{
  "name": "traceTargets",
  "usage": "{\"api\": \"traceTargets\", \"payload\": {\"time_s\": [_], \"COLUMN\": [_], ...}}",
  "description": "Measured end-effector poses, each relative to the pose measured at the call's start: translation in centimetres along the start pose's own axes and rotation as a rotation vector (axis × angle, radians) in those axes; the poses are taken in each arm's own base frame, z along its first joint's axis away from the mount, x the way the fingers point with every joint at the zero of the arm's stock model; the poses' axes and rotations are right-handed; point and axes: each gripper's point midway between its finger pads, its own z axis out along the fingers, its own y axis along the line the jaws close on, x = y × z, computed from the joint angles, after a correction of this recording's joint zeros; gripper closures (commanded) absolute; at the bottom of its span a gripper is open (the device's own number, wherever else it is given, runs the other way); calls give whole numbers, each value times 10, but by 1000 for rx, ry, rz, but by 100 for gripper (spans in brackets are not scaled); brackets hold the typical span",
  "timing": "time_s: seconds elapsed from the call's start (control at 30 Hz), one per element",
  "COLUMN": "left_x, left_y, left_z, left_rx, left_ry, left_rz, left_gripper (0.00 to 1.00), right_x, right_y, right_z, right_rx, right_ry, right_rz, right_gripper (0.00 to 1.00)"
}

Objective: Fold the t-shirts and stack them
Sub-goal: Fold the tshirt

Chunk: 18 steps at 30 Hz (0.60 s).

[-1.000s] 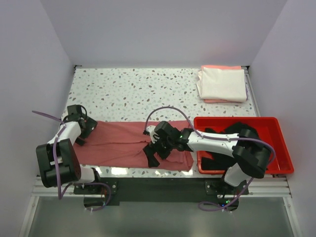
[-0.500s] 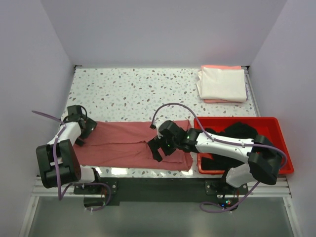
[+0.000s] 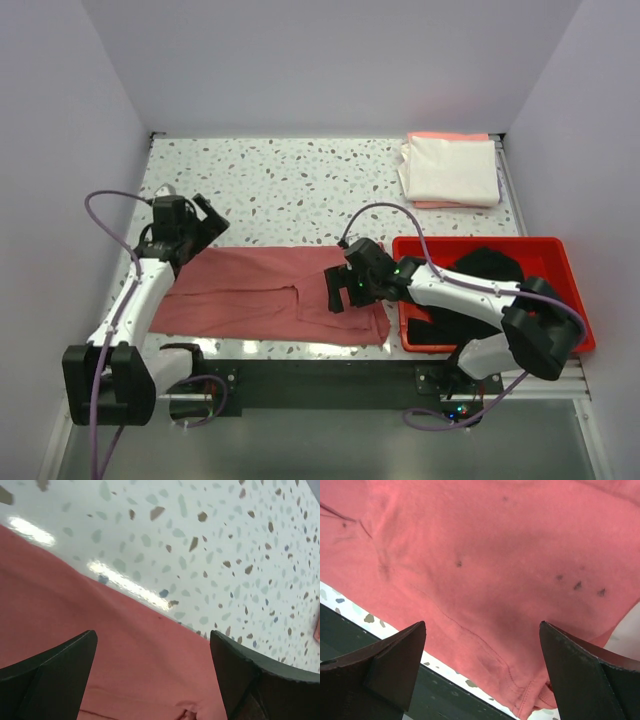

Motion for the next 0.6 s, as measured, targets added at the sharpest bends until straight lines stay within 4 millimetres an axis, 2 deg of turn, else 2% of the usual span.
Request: {"api": "traceTargets", "payload": {"time_s": [0.1,0.23,0.3,0.43,0.6], "left_x": [25,72,90,106,113], "left_y": [-24,-37,-32,-14,-5], "left_z": [1,7,9,12,13], "left_rx": [63,91,86,48,27], "left_ry": [64,180,224,259,272], "left_rz": [79,195,233,251,252], "left_gripper": [0,0,0,0,0], "right_x": [14,26,24,16,-17], "right_y": [-6,-13,-16,-29,-38], "right_z": [2,4,5,13,28], "right_rx": [6,20,22,44,49], "right_ry": [21,52,49,48,45], "right_rz": [35,66,78,118,167], "right_gripper": [1,1,1,1,1]}}
